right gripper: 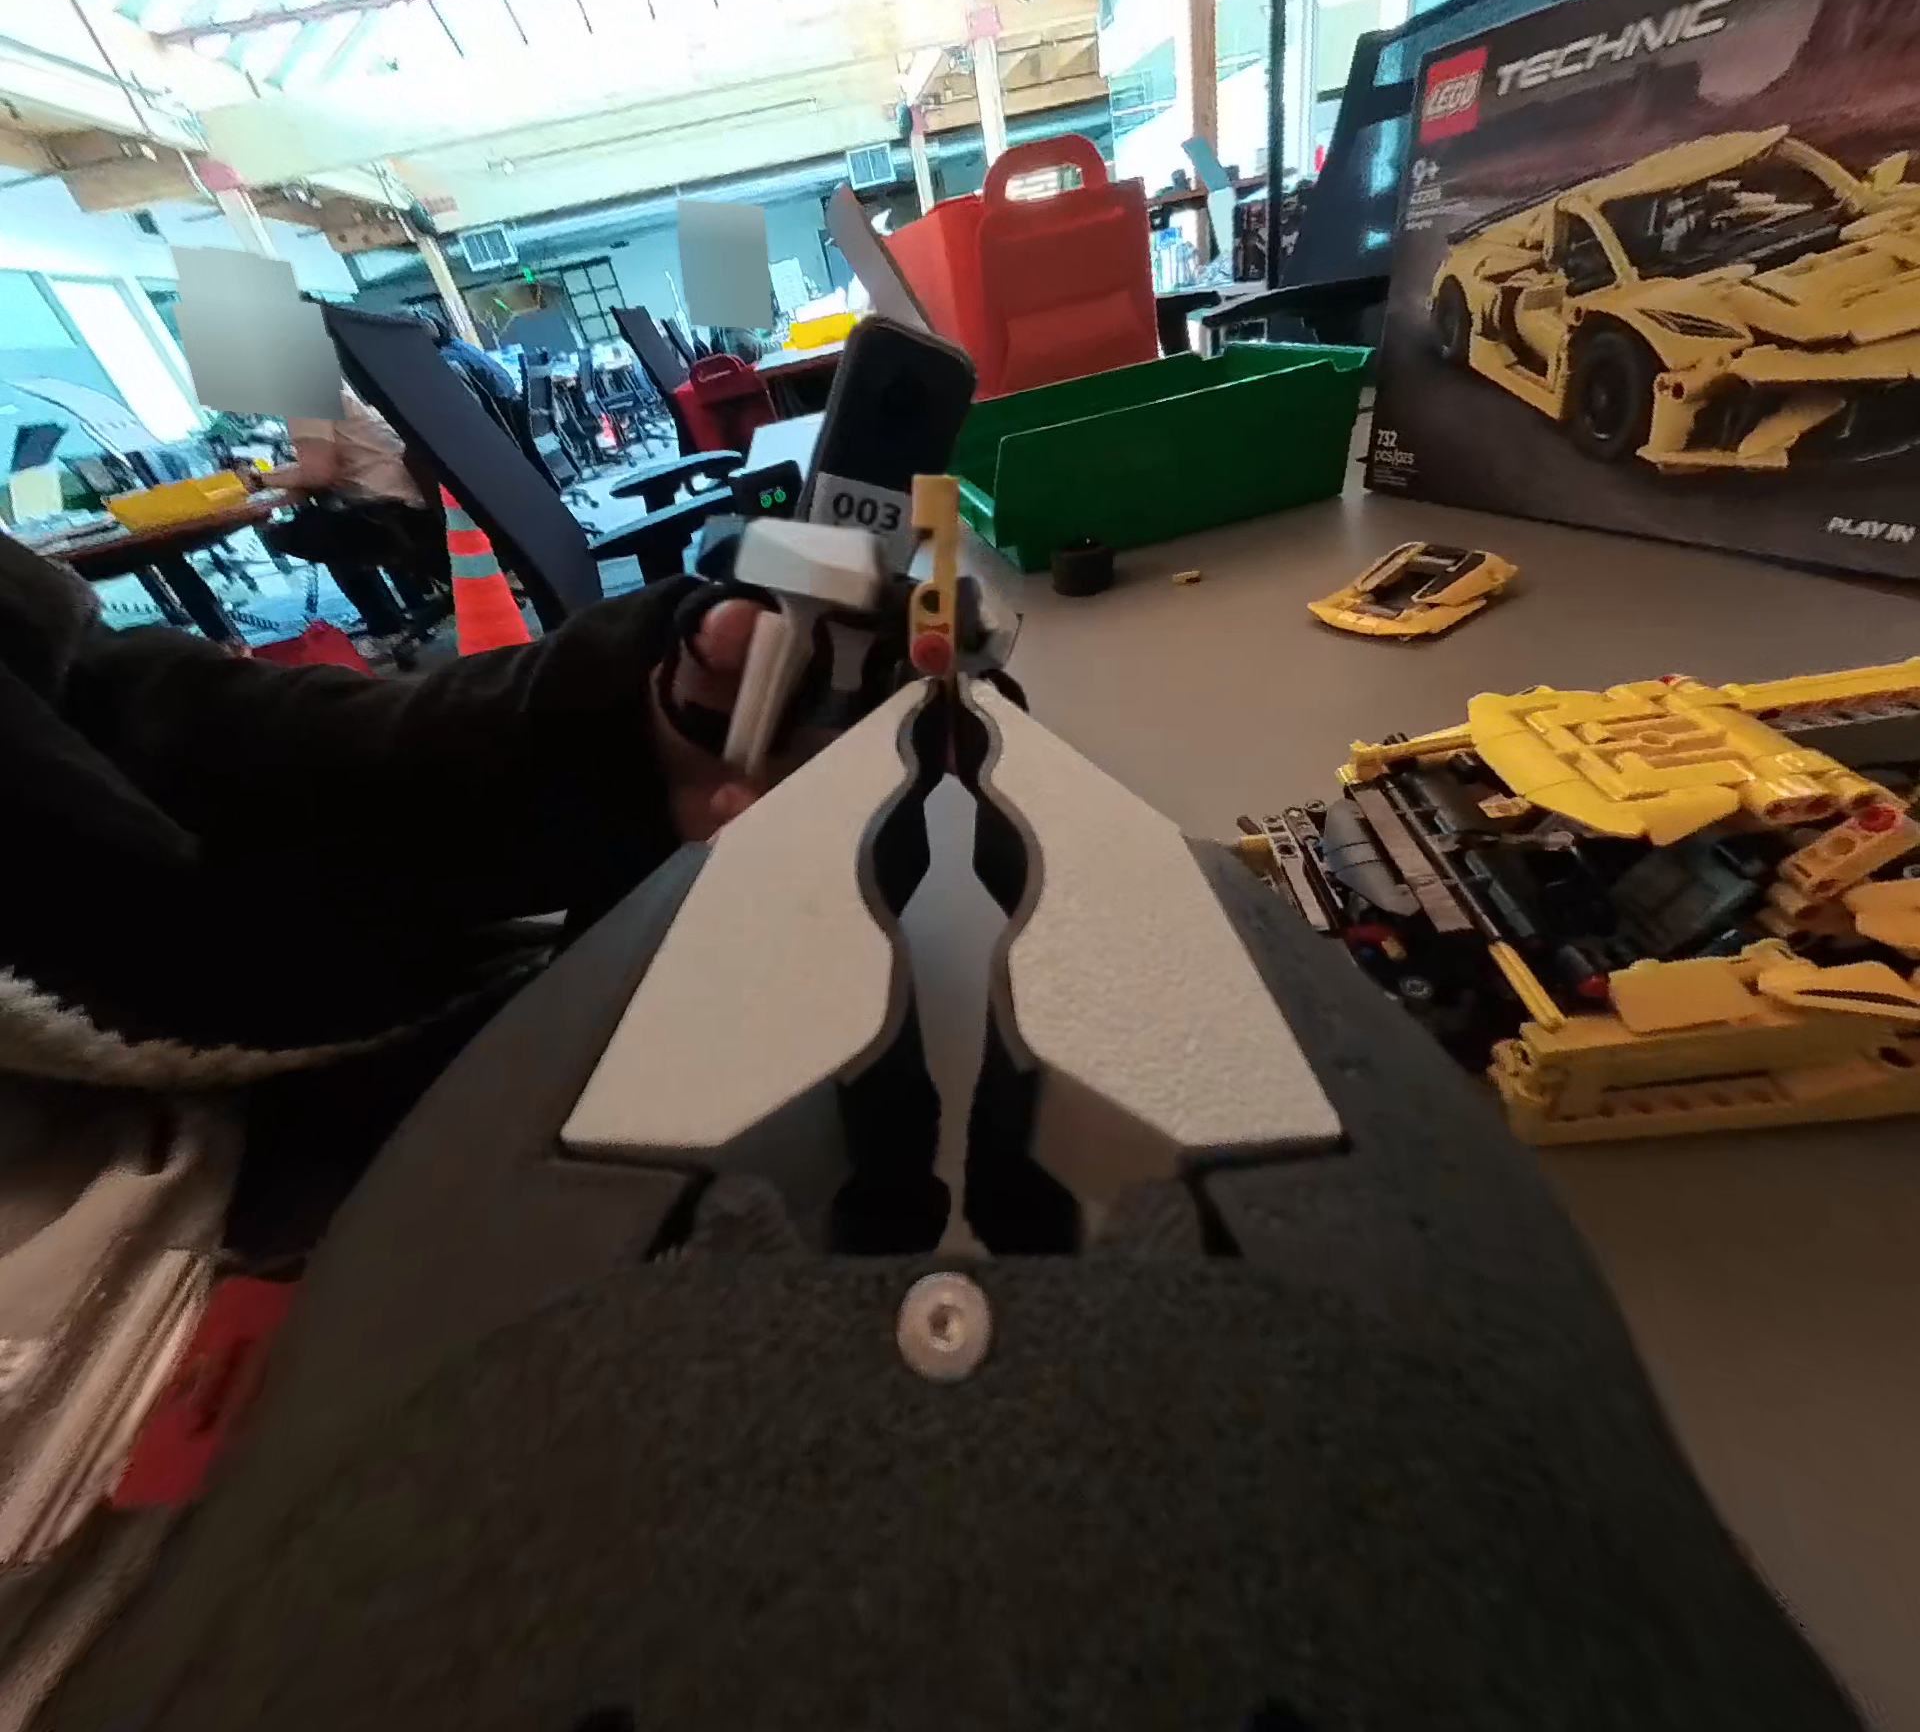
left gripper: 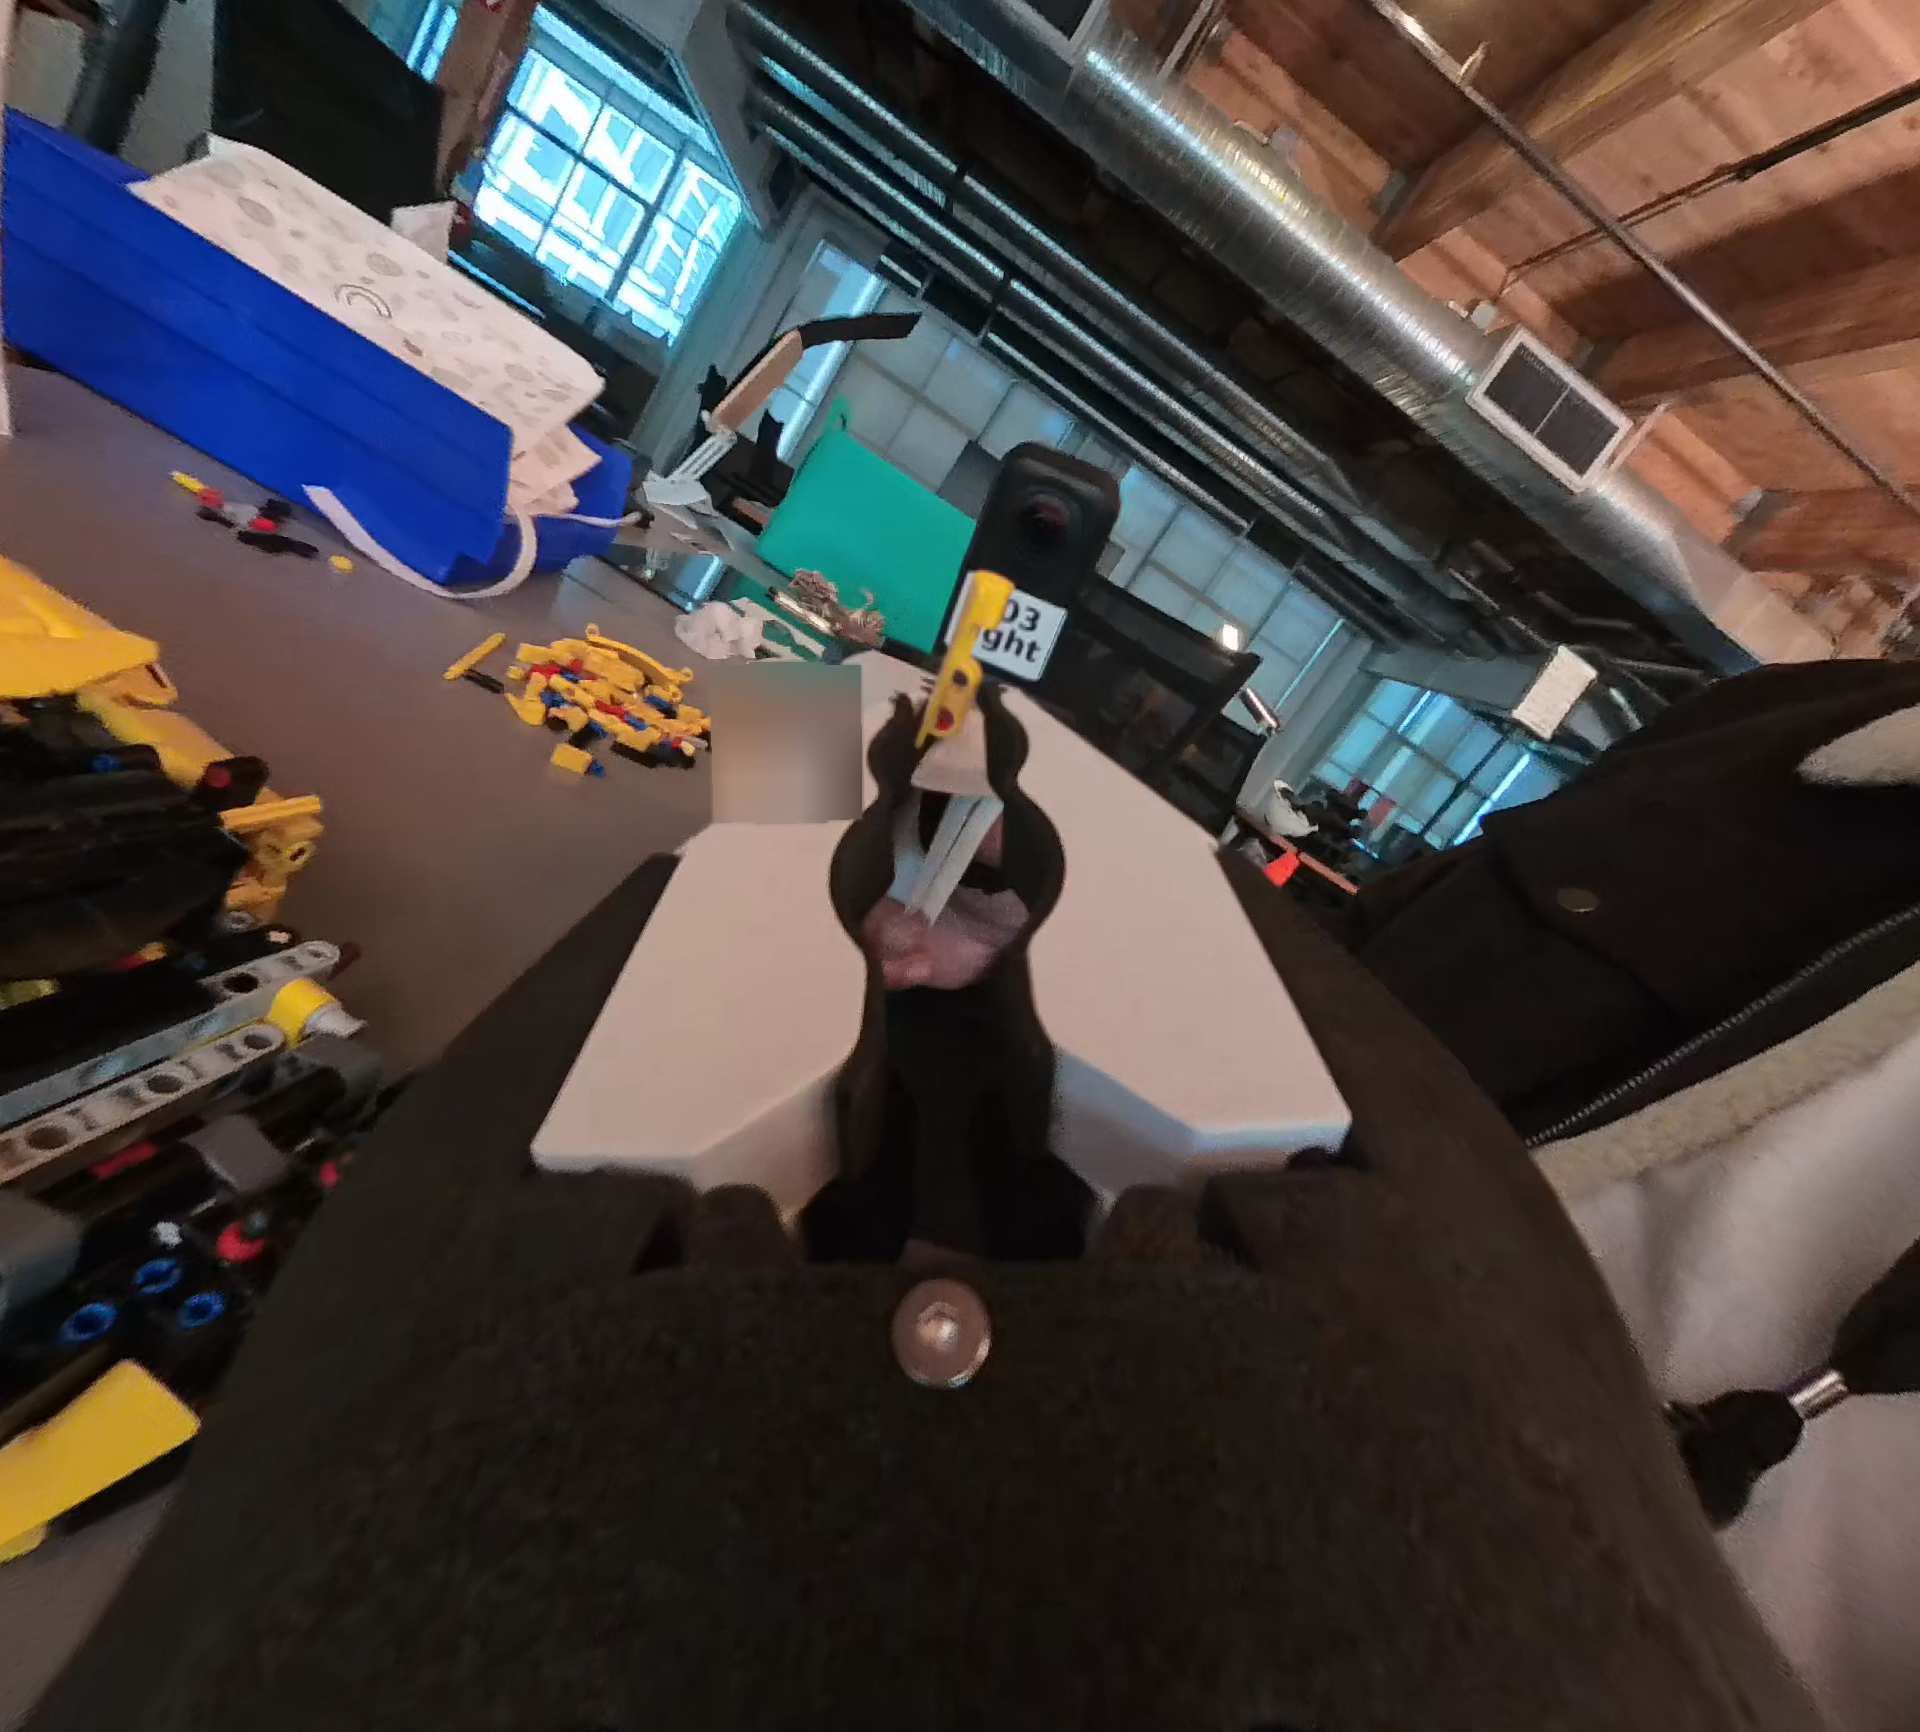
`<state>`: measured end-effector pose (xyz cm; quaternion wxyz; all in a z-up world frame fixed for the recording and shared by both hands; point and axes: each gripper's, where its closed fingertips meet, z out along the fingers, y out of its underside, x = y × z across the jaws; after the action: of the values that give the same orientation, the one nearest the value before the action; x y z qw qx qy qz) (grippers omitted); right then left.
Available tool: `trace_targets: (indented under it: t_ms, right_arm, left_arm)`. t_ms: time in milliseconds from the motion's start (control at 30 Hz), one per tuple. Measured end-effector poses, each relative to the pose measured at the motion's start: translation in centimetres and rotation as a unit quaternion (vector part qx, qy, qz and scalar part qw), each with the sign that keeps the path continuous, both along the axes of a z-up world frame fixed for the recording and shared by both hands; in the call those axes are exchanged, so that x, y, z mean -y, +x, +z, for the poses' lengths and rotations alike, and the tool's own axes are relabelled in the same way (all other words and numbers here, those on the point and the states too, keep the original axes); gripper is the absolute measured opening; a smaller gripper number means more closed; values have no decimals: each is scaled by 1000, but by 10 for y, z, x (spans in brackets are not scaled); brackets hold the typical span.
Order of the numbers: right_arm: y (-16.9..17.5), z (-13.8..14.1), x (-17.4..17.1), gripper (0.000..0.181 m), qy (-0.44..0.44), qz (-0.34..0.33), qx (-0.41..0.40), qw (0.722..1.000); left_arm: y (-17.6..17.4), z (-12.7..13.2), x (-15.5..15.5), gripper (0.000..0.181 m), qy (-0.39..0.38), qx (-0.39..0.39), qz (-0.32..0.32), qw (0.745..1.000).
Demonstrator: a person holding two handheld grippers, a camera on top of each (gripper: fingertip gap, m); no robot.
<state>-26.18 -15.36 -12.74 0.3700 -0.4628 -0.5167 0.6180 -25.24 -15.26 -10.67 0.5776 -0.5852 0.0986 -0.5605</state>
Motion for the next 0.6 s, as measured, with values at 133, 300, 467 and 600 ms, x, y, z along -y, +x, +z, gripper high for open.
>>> trace_targets:
  t_ms: [133,300,467,600]
  right_arm:
    - [-1,-2,-5,0,-30,1,11,999]
    - [0,-1,2,0,-49,29,13,998]
    - [2,-1,8,0,-72,55,18,996]
    - [2,-2,12,0,-55,56,20,997]
  left_arm:
    - [-3,1,-2,26,6,-8,16,1000]
    - [2,-4,-5,23,11,-47,33,998]
    - [6,-3,1,7,24,-51,14,998]
    - [5,-4,4,6,21,-50,6,999]
